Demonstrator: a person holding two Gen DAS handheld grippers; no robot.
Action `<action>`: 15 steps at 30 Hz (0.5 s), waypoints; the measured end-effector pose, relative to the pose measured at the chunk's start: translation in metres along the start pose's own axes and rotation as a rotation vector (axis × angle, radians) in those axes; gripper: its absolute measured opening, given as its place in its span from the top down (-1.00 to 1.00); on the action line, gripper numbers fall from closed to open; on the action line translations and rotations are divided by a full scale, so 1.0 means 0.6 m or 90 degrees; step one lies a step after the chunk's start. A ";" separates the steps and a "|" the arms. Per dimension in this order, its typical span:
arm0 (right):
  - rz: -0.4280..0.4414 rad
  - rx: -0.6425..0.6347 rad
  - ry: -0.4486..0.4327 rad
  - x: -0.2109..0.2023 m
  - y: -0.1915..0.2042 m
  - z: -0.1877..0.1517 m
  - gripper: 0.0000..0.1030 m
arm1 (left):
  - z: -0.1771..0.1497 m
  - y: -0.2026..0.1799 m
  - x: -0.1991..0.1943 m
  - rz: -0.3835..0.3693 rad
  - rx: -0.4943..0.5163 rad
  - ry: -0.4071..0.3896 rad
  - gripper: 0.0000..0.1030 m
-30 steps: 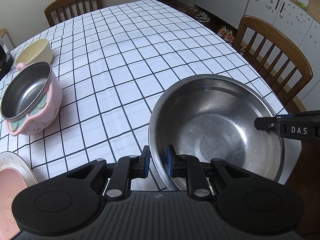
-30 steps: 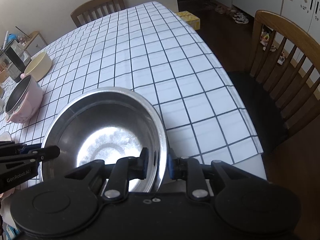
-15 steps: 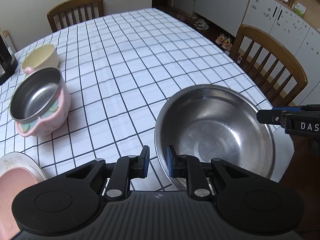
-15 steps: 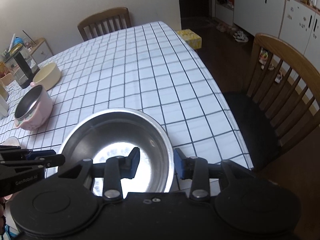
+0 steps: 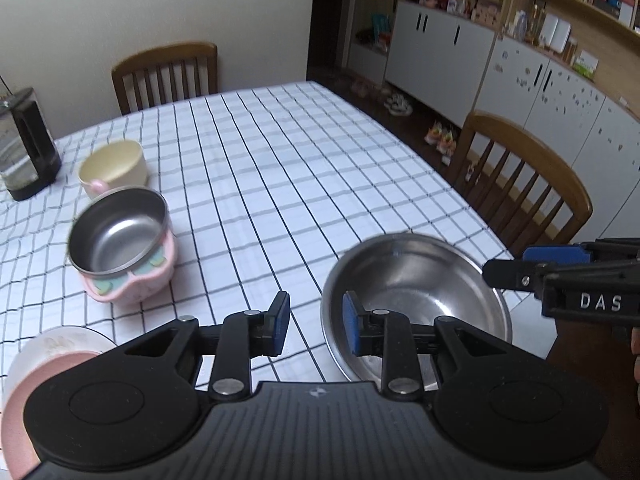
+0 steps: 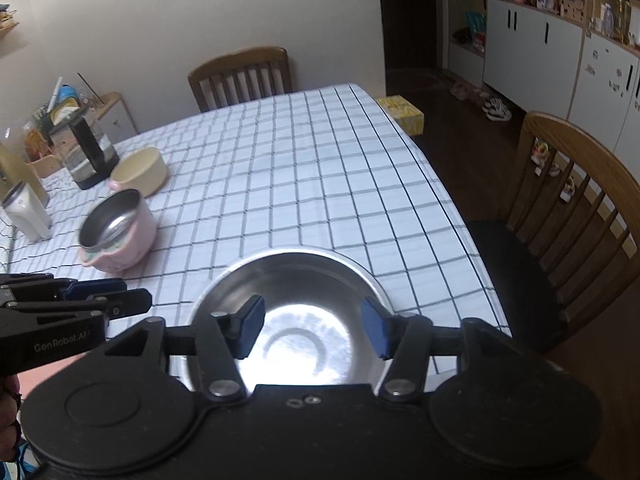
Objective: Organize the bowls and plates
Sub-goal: 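Lower the steel bowl onto the tablecloth and open both tools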
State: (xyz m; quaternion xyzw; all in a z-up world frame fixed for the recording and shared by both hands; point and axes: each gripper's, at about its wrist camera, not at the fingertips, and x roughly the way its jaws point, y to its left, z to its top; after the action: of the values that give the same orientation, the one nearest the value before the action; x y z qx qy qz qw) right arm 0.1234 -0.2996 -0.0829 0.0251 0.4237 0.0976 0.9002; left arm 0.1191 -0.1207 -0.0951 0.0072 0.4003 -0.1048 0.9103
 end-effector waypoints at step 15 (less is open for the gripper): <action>0.049 -0.090 -0.058 -0.047 0.114 0.039 -0.54 | 0.018 0.066 -0.099 0.042 -0.047 -0.097 -0.21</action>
State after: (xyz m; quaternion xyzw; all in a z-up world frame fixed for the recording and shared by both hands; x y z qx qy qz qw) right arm 0.1132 -0.2372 -0.0379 -0.0178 0.3732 0.1606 0.9136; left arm 0.0957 -0.0720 -0.0469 -0.0213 0.3328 -0.0599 0.9409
